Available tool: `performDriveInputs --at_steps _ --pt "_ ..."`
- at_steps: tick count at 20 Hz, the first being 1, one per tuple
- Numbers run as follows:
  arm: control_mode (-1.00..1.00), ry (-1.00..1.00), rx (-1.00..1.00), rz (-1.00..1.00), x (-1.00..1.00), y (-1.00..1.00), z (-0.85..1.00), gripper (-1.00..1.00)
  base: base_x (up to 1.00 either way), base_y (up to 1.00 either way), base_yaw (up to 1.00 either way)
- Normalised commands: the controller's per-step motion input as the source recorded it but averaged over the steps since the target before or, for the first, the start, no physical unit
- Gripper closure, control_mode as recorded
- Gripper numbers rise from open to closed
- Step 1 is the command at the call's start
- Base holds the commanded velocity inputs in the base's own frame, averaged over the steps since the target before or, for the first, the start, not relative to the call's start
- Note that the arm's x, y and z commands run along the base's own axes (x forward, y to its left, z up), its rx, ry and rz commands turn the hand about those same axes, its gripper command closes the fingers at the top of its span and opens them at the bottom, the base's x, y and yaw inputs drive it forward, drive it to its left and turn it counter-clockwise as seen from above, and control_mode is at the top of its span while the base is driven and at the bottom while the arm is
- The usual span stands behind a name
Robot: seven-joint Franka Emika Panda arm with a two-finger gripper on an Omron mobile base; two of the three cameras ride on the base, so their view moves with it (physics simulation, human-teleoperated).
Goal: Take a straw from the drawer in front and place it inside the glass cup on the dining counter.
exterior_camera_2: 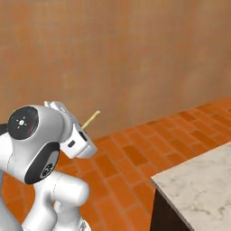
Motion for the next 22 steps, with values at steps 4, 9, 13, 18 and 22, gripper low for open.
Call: performDriveInputs --at_steps 4,9,13,18,22 --pt "1.00 0.00 0.00 0.00 0.00 0.00 0.00 1.00 0.92 0.61 -0.49" --pt "1.00 0.00 0.00 0.00 0.00 0.00 0.00 1.00 0.85 0.64 -0.51" --pt "1.00 0.00 0.00 0.00 0.00 0.00 0.00 1.00 0.85 0.57 -0.54" --pt "1.00 0.00 0.00 0.00 0.00 0.00 0.00 1.00 0.89 0.52 -0.53" --pt "1.00 0.00 0.00 0.00 0.00 0.00 0.00 1.00 0.91 0.46 -0.52"
